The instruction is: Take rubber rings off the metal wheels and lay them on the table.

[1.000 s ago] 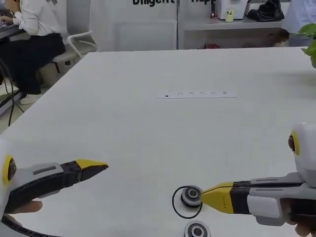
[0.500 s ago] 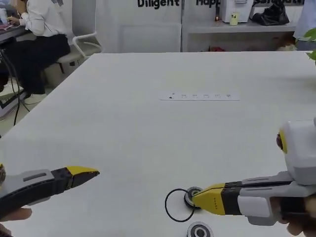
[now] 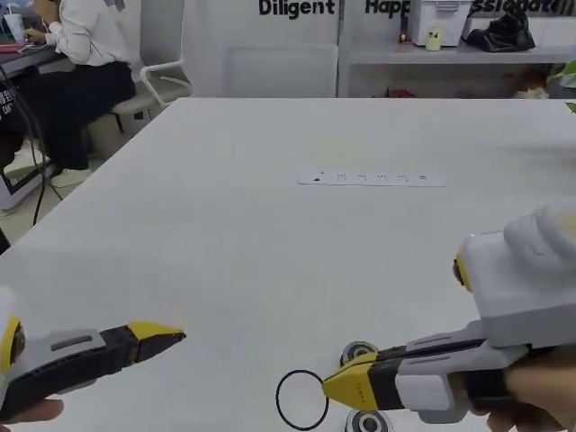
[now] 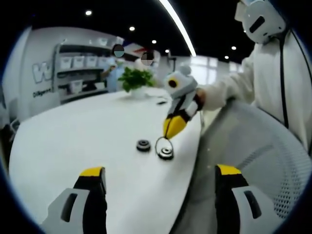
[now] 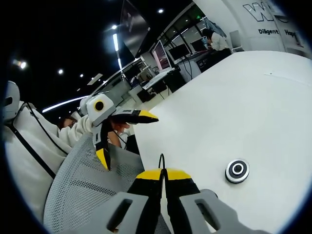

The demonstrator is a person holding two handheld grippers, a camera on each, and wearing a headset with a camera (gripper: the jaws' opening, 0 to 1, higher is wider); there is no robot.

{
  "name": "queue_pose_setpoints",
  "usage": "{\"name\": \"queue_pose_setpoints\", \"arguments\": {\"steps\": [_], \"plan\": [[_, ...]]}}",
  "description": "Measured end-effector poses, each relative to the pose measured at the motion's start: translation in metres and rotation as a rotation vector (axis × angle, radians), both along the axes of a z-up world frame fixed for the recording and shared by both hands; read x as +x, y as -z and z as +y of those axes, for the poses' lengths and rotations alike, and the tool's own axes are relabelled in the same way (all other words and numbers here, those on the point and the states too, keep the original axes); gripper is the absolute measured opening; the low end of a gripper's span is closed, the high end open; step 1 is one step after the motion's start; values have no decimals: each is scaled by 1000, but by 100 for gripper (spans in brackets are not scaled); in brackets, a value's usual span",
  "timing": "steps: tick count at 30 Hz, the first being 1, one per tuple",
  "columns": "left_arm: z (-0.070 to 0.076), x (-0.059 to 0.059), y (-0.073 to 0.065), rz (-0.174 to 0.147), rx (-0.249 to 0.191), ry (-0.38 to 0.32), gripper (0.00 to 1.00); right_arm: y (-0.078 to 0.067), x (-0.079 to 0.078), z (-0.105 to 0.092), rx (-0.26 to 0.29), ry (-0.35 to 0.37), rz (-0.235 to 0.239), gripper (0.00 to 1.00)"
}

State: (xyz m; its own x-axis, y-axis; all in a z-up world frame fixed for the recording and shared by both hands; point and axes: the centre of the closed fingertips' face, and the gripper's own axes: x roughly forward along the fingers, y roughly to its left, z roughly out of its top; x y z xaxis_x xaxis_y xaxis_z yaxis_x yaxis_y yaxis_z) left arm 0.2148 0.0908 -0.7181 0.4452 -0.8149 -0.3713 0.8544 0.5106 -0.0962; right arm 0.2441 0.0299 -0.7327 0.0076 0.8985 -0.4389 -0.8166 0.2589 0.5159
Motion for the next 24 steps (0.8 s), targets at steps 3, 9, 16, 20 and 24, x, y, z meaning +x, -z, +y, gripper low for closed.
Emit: {"name": "queue_pose_setpoints", "arguments": {"steps": [3, 9, 16, 20, 24], "plan": [[-3, -2, 3, 6, 4, 8, 94, 8, -1, 0, -18, -10, 4, 0], [-5, -4, 6, 12, 4, 12, 94, 24, 2, 0, -57, -11, 6, 0], [-7, -5, 6, 16, -2, 10, 93, 39, 2, 3, -94, -13, 22, 0], [-5, -6, 6, 15, -5, 5, 93, 48, 4, 6, -113, -5, 12, 0], [-5, -7, 6, 16, -6, 1, 93, 56, 4, 7, -134, -2, 4, 0]]}}
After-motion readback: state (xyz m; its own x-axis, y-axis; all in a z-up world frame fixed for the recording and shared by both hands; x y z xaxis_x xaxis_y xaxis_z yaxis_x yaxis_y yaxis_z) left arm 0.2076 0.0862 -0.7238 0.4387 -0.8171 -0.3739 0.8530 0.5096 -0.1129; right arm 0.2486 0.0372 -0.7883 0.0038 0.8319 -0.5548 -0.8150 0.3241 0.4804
